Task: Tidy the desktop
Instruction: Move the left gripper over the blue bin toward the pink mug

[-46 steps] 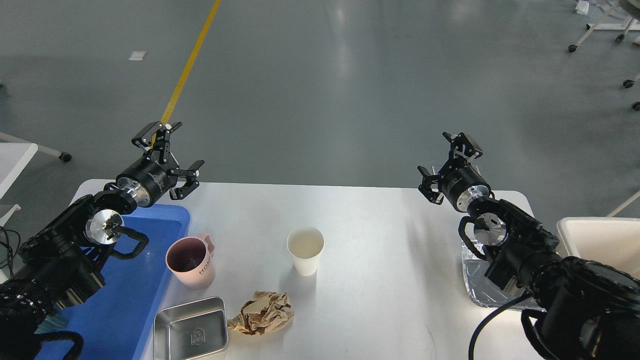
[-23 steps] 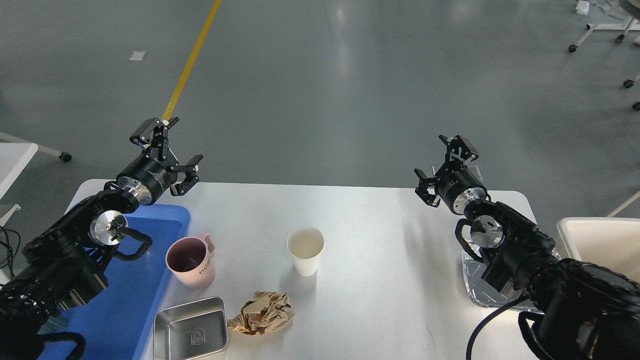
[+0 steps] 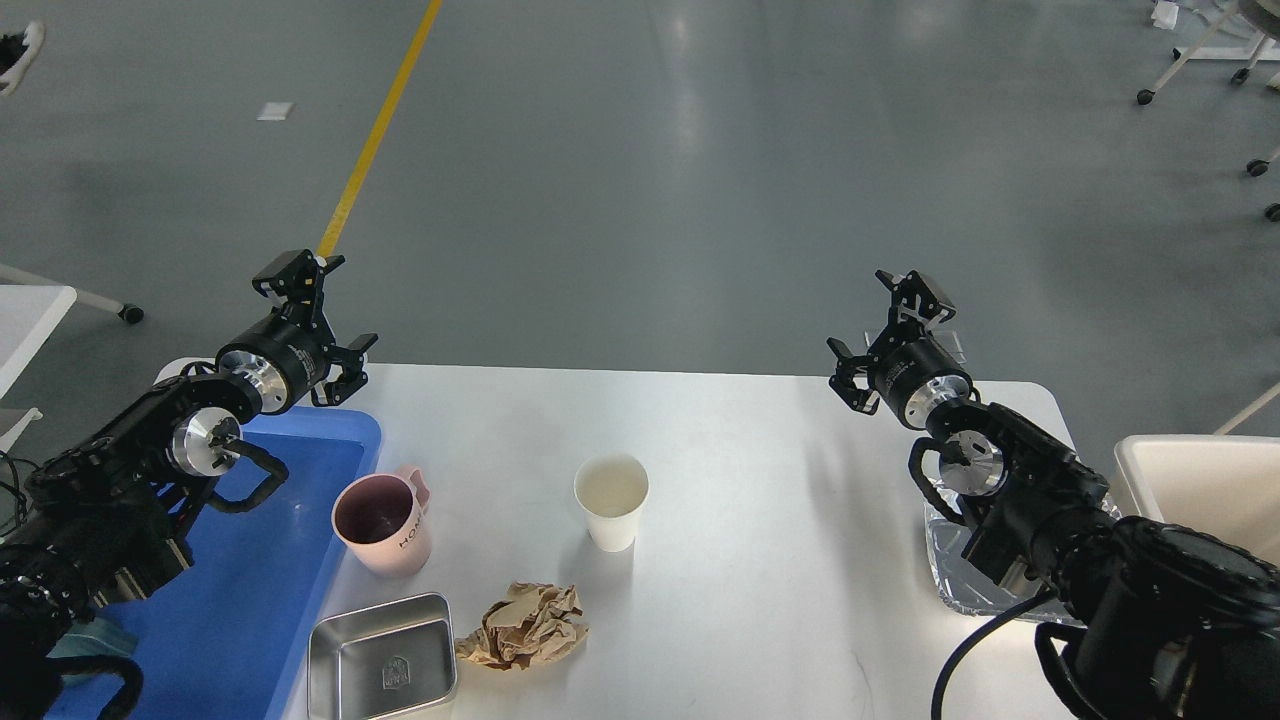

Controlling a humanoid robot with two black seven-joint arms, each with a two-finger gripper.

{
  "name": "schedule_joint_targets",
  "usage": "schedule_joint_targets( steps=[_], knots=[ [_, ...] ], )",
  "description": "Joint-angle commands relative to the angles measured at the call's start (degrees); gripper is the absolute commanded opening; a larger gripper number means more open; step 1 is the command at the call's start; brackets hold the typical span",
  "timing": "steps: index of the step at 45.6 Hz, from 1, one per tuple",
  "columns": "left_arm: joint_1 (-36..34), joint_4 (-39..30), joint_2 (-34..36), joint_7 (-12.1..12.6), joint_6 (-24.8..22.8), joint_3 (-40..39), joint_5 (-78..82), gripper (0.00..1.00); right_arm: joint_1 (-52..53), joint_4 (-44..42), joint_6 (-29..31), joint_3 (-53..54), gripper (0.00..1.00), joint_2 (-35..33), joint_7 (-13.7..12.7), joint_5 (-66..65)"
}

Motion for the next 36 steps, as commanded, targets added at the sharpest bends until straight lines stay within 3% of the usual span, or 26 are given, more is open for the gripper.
schedule_joint_targets(
  steps=[1,8,14,20,26,36],
  knots=[
    [-0.74,-0.56,0.20,0.56,-0.01,0.88,-0.14,0.98,0.02,0.00,0.00,0.01,1.00,0.00,0.01,0.00],
    [-0.66,-2.93,0.98,1.52,-2.73,2.46,0.04,0.98,-0.06,0.00,-0.09,0.01,1.00,0.00,0.01,0.00],
    [-0.57,-10.56,6.51,1.44,-6.43,12.73,0.57,0.98,-0.06,0.00,-0.09,0.01,1.00,-0.09,0.01,0.00],
    [-0.74,-20.67,13.89,0.65,-5.29,22.14,5.48,0.98,0.02,0.00,0.00,0.01,1.00,-0.27,0.01,0.00],
    [0.22,-29.20,21.45,0.56,-3.18,23.38,12.34,0.97,0.20,0.00,0.00,0.01,1.00,-0.27,0.01,0.00],
    [6.11,-47.21,40.87,0.64,-3.26,25.14,14.54,0.97,0.55,0.09,0.00,0.01,1.00,-0.44,0.00,-0.09]
  ],
)
